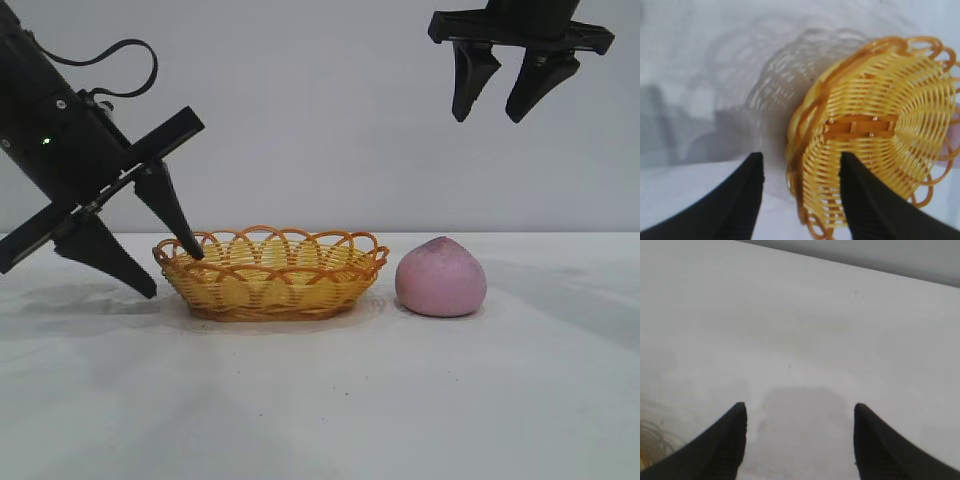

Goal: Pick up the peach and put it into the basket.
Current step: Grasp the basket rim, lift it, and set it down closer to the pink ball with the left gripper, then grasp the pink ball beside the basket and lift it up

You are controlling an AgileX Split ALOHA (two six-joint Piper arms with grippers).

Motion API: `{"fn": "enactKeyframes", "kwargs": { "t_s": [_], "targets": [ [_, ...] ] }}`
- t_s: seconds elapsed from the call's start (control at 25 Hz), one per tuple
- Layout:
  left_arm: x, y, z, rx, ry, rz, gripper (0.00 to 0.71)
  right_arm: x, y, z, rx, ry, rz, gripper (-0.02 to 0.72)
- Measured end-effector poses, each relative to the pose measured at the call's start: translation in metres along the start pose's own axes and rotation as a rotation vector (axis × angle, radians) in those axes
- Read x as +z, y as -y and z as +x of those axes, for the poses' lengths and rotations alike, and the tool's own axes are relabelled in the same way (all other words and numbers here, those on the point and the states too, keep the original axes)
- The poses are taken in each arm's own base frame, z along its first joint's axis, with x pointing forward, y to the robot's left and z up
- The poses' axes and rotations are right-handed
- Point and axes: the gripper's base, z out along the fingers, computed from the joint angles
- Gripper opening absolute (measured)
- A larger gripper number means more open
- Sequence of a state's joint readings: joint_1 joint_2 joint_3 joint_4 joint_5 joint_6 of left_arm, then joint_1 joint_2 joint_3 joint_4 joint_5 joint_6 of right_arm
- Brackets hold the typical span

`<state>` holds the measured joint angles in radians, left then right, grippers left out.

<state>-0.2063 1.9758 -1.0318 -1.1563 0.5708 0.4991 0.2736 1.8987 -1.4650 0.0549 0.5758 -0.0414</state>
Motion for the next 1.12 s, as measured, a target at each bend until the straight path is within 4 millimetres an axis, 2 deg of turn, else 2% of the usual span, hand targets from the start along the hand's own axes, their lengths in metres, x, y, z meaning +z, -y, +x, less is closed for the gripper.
{"fn": "enactKeyframes", "kwargs": {
  "t_s": [0.24,0.4,0.52,0.56,0.6,0.68,0.84,0.96,1.04,1.12],
  "targets": [
    [-0.003,-0.002,-0.001,0.018,-0.002,-0.010,0.330,0.000,0.000,0.000,0.002,-0.004,-0.001,0.396],
    [-0.028,-0.005,-0.012,0.065,0.055,-0.024,0.330,0.000,0.000,0.001,0.002,-0.006,-0.001,0.396],
    [-0.051,-0.008,-0.015,0.185,0.060,-0.072,0.330,0.000,0.000,0.001,0.003,-0.006,-0.002,0.396],
    [-0.057,-0.009,-0.014,0.229,0.048,-0.102,0.330,0.000,0.000,0.001,0.005,-0.006,-0.003,0.396],
    [-0.061,-0.012,-0.012,0.284,0.025,-0.152,0.371,0.000,0.000,0.001,0.006,-0.006,-0.004,0.396],
    [-0.065,-0.024,-0.010,0.352,-0.029,-0.292,0.356,0.000,-0.001,0.000,0.012,-0.005,-0.008,0.396],
    [-0.076,-0.042,-0.013,0.366,-0.037,-0.527,0.356,0.000,-0.001,0.000,0.018,-0.005,-0.012,0.396],
    [-0.091,-0.038,-0.015,0.392,0.014,-0.577,0.356,0.000,-0.001,0.001,0.019,-0.009,-0.013,0.396],
    [-0.109,-0.027,-0.014,0.402,0.078,-0.569,0.356,0.000,-0.001,0.001,0.020,-0.013,-0.014,0.396],
    [-0.135,-0.012,-0.007,0.426,0.162,-0.553,0.356,0.000,-0.001,0.001,0.023,-0.013,-0.016,0.396]
  ]
}}
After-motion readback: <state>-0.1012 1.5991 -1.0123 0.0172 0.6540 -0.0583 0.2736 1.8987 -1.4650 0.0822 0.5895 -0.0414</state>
